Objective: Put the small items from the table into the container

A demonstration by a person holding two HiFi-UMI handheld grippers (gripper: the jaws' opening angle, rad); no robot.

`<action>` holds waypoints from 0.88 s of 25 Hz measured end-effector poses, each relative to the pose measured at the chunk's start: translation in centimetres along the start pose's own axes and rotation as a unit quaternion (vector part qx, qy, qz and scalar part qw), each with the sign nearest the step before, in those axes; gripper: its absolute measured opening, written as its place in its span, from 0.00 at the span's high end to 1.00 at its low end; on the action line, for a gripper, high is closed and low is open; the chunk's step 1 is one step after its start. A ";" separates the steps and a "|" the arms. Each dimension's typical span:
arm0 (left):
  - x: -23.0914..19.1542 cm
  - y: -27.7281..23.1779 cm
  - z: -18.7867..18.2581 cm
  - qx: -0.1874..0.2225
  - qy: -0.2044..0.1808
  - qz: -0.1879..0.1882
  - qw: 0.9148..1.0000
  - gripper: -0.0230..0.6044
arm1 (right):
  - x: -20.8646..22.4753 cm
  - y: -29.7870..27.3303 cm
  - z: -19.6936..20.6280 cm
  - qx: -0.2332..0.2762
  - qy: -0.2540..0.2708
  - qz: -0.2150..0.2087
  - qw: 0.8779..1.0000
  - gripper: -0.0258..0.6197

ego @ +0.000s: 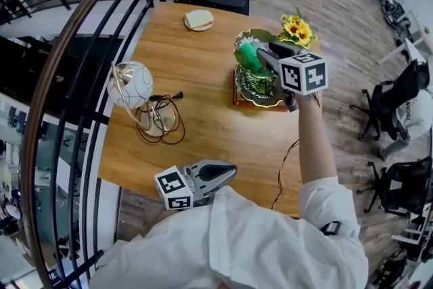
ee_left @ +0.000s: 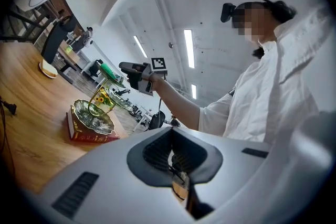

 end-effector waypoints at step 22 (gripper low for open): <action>2.6 0.1 0.0 0.003 -0.019 0.026 0.999 0.95 | -0.7 4.8 2.2 0.025 -0.017 0.013 0.999 0.69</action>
Point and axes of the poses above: the fingertips, and each gripper's own axes: y backward along the fingers, x to its right, z out of its underside, the point moved 1 cm from there along y, backward along the fingers, and after that the axes turned 12 degrees about -z, right-handed, at the moved point
